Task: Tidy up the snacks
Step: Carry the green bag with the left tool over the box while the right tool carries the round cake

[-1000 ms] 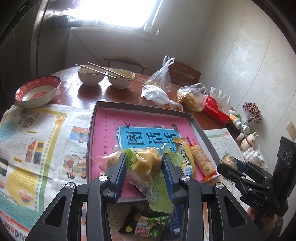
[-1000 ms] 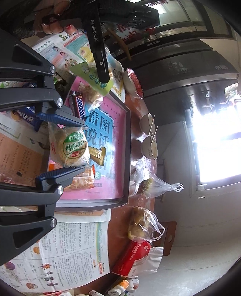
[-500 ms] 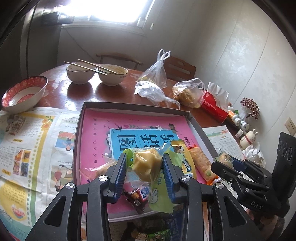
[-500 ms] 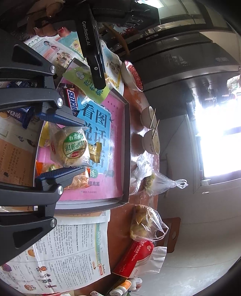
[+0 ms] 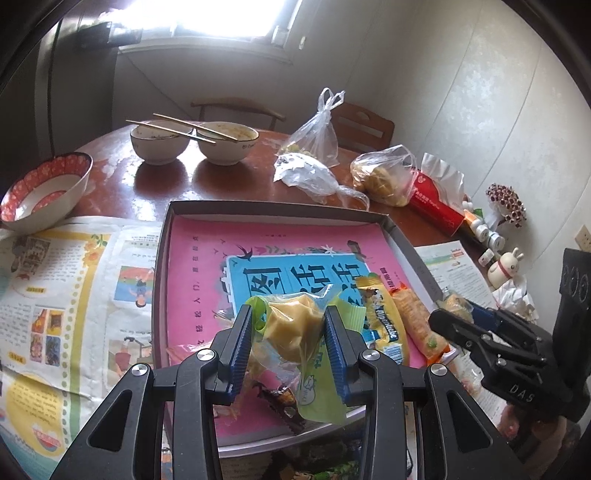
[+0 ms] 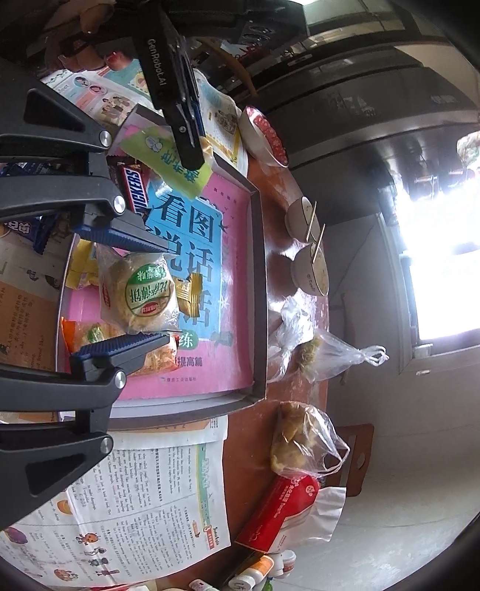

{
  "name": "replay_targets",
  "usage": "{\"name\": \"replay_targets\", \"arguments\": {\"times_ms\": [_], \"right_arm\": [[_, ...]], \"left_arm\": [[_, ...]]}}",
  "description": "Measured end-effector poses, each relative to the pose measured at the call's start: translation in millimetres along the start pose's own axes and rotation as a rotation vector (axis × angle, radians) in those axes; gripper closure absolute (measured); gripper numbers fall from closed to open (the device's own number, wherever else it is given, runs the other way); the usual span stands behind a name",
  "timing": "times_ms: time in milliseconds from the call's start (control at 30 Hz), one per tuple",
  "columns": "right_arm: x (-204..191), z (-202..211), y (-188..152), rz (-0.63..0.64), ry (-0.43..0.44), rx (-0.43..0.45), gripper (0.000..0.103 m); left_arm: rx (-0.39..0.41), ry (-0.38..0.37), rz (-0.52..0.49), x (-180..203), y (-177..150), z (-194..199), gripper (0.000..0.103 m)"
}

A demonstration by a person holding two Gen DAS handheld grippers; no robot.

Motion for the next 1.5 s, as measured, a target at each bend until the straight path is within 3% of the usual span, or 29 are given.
{"name": "replay_targets", "arguments": {"times_ms": [367, 867, 1500], "right_arm": [[0, -1, 1, -0.011, -0.04, -0.024, 0.06], [5, -19, -25, -0.016, -0.055, -0.099, 0.06], [12, -28, -24, -0.039, -0.012, -0.094, 0.059]], "left_arm": [[-0.035, 0.0, -0.075, 9, -1, -5, 0.064], [-0.103, -0.035, -0.154, 26, -11, -15, 0.064], [-0.142, -0.013, -0.188, 39, -14, -35, 0.063]]}}
Point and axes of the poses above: each gripper's, at about its wrist camera, not at the fingertips, and z roughly against the way its jaws point, x to its right, y to its top, the point moved 5 cm from there along -z, roughly the way its jaws point, and after that the axes turned 10 degrees about x, right-handed, at the moved point
